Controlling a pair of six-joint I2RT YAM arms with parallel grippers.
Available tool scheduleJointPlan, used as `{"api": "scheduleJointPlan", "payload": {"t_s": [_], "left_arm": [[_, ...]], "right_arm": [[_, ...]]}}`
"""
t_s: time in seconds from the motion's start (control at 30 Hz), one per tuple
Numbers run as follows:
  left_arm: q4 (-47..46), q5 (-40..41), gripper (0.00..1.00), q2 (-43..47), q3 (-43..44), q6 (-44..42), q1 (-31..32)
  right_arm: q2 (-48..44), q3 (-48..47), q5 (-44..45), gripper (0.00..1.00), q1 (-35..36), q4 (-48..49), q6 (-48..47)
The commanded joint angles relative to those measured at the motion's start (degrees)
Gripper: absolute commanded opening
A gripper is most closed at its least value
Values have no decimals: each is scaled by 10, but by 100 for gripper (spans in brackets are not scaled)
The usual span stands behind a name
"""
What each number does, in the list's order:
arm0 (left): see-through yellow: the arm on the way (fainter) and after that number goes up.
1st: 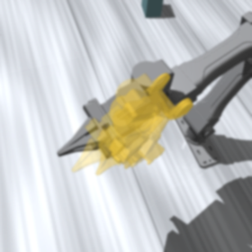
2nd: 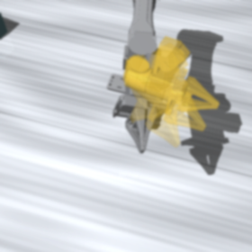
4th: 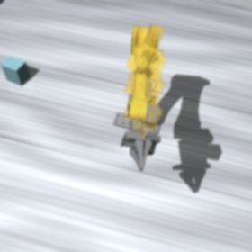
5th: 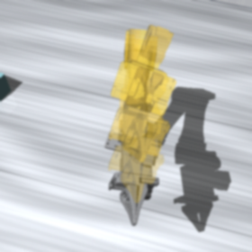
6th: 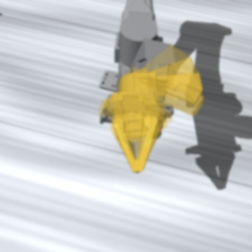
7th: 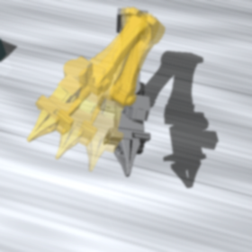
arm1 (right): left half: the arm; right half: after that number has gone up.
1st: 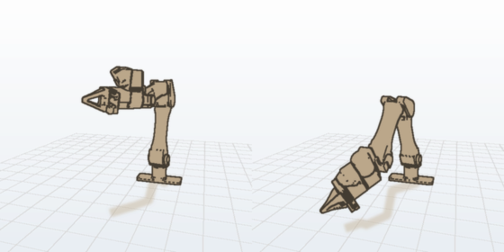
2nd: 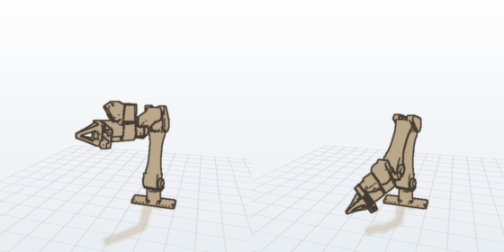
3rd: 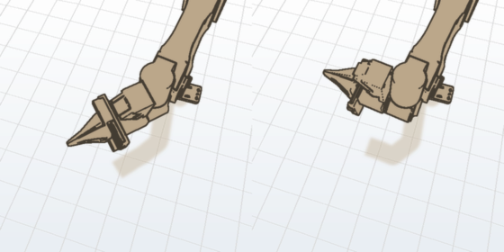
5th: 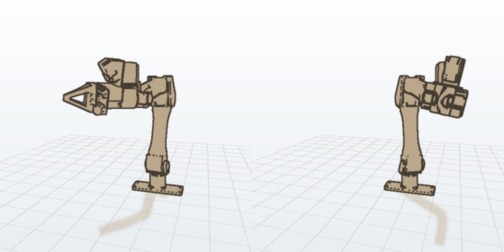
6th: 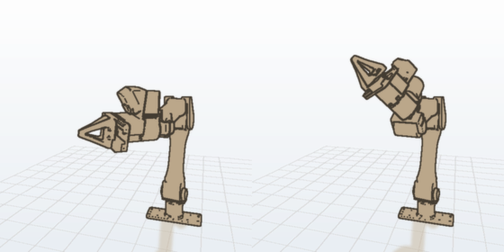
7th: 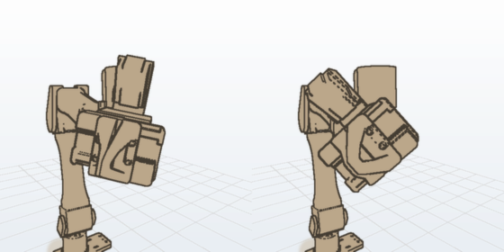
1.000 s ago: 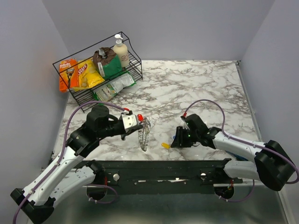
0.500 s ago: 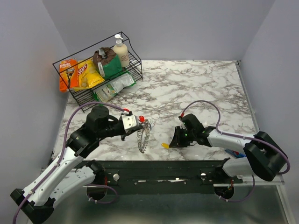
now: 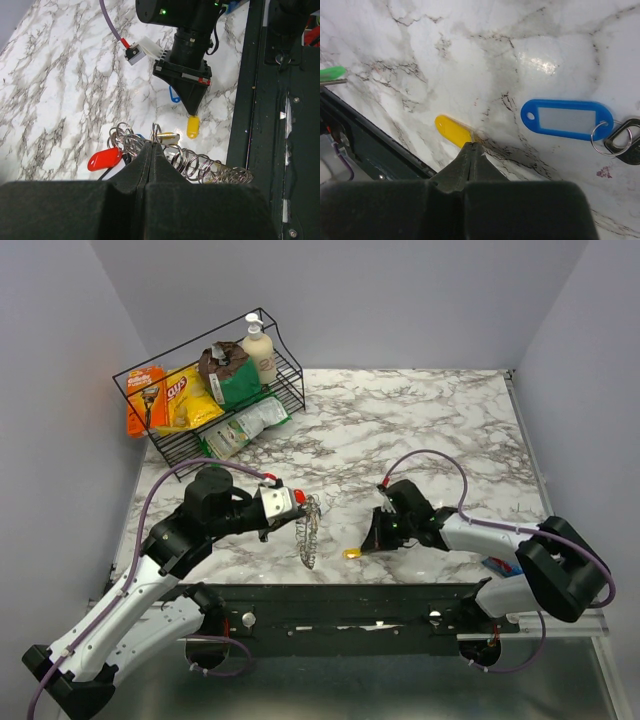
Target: Put the keys on the keyring
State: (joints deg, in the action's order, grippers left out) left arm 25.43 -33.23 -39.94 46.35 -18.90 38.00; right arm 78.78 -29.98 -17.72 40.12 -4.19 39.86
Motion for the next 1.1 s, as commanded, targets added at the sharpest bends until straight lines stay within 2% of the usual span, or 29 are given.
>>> {"api": "scheduleJointPlan", "payload": {"t_s": [0.0,0.47,0.8,1.07], "left_arm": [[-28,-2,0,12,-1,-5,1],[-23,-1,0,5,1,-11,2],[-21,-5,0,-7,2,-12,1],[-21,-3,0,-10,3,-12,1]], "right_arm": [[-20,-34,19,0,0,-25,-63],[-112,-164,-23,0,0,-101,-302],[-151,-253,-186,0,0,-121,-420],[-116,-309,-326,0,2,-125,-428]]}}
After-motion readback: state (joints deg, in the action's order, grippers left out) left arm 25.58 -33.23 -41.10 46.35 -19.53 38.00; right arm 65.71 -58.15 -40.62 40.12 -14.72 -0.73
